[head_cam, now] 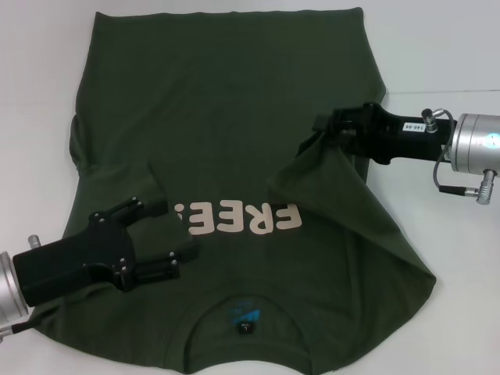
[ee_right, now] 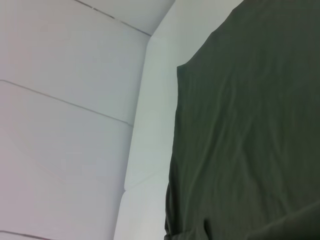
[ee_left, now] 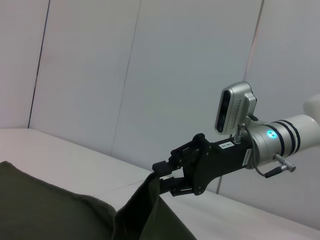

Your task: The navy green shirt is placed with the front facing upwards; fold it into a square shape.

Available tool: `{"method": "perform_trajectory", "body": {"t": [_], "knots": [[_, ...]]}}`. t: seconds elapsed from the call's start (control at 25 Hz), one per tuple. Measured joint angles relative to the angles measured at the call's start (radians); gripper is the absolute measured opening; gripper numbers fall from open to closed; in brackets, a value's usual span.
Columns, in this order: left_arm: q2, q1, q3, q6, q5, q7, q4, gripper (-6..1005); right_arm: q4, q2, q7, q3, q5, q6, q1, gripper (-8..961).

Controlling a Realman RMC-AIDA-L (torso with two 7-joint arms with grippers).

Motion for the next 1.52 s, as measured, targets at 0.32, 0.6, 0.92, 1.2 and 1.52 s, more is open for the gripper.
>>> {"method": "perform_trajectory", "body": {"t": [0.32,0.6,0.92,1.2,1.52], "knots": [[0.0,0.003,0.0,0.014,-0.009,-0.015,-0.001,933,-0.009,-0.026,-0.046,0.007,0.034,-0.09,-0.035,511],[-0.002,0.012,0.0,0.03,-0.023,-0.027,-0.003,933,-0.005,-0.048,-0.066,0.002,0.022,-0.122,-0.116,858],[-0.001,0.009,0.0,0.041,-0.023,-0.055,-0.003,933,-0.002,-0.046,-0.143,-0.001,0.031,-0.153,-0.145,884],[0.023,0.009,-0.004,0.051,-0.007,-0.397,0.058,933,-0.033,-0.112,-0.222,-0.013,0.001,-0.307,-0.162,894],[0.099,0.013,-0.131,0.098,0.265,-0.935,0.222,932,-0.122,-0.136,-0.234,-0.009,-0.025,-0.347,-0.282,894]]}}
